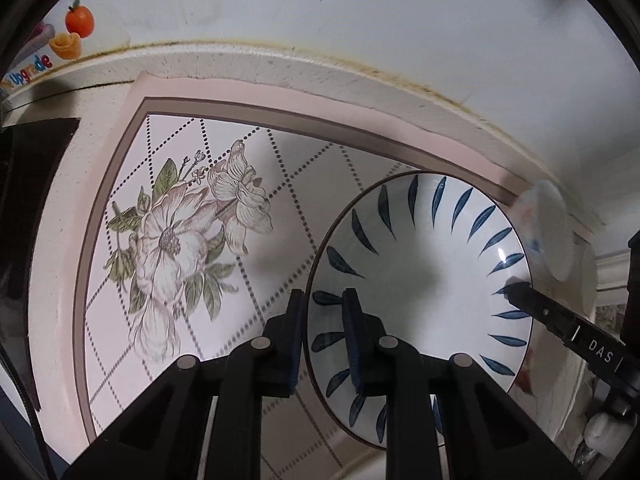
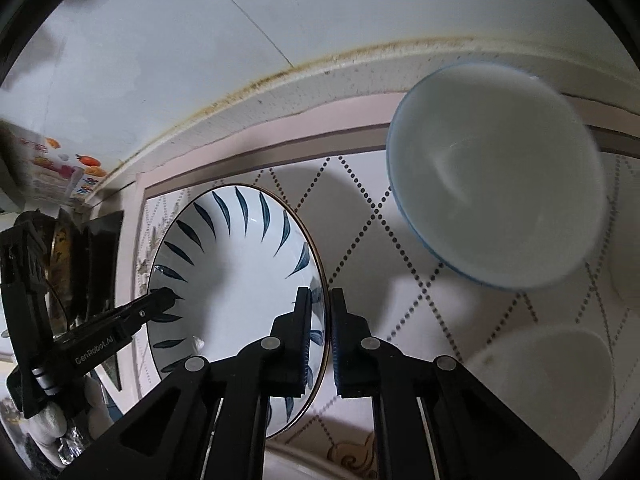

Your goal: Organize plates and bowls

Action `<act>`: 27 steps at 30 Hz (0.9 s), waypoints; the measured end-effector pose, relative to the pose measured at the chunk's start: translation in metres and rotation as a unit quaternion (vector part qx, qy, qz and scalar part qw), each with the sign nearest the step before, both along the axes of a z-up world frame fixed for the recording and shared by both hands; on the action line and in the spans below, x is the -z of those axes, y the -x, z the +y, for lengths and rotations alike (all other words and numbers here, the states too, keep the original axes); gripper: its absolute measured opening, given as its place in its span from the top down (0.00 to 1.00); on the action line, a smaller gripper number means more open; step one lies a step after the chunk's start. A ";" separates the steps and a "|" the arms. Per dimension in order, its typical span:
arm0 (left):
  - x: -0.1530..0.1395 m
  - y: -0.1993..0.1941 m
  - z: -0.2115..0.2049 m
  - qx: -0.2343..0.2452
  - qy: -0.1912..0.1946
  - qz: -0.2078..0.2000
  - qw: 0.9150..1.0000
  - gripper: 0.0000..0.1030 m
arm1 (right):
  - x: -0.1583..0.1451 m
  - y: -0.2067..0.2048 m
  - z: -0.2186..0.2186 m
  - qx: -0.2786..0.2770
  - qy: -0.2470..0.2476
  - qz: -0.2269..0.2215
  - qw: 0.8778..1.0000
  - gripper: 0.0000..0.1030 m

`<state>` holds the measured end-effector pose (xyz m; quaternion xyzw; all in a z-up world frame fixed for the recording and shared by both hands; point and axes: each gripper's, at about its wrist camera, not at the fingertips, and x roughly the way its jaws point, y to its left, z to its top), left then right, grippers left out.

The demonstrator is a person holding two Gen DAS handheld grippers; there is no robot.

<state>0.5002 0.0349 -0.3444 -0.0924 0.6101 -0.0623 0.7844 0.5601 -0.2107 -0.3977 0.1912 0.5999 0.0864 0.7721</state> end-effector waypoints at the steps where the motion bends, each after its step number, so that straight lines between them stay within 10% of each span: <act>1: -0.004 0.006 0.001 0.002 0.002 -0.004 1.000 0.84 | -0.007 0.005 -0.001 -0.001 -0.001 -0.005 1.000 0.90; 14: -0.050 0.099 -0.011 0.028 0.033 -0.026 0.999 0.84 | -0.072 0.116 -0.012 -0.017 0.005 -0.037 0.999 0.90; 27: -0.003 0.158 -0.030 0.062 0.011 0.013 0.998 0.84 | -0.024 0.200 -0.024 -0.006 -0.010 0.007 1.000 0.90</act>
